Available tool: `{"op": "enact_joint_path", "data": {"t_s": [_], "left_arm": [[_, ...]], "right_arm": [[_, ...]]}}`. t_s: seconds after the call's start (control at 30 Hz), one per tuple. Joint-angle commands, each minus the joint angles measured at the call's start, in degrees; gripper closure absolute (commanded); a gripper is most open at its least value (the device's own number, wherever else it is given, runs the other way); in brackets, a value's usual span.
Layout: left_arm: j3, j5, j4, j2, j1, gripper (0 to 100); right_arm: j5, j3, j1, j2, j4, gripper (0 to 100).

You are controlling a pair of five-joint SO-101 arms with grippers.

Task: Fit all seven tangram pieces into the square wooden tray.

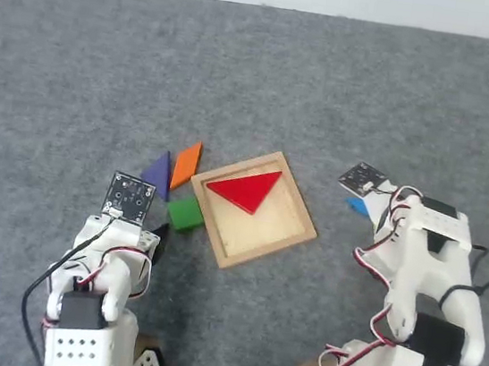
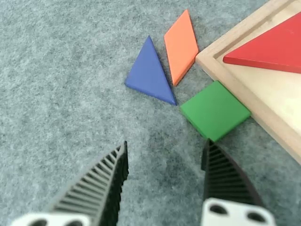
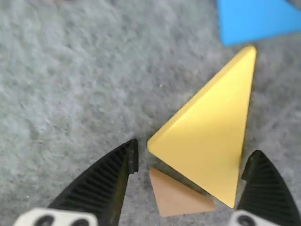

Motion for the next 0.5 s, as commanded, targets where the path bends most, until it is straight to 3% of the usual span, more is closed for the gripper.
{"op": "enact_joint_path", "data": {"t_s": [0.0,0.47], "left_arm": [[-0.48,-1.05,-0.09,-1.23,0.09,75],[-0.48,-1.05,-0.09,-1.23,0.09,75]], "right_arm": [[1.05,-2.37,0.57,0.13,0.57,66.0],[1.05,-2.73,-1.98,4.35,-1.63,68.5]]}}
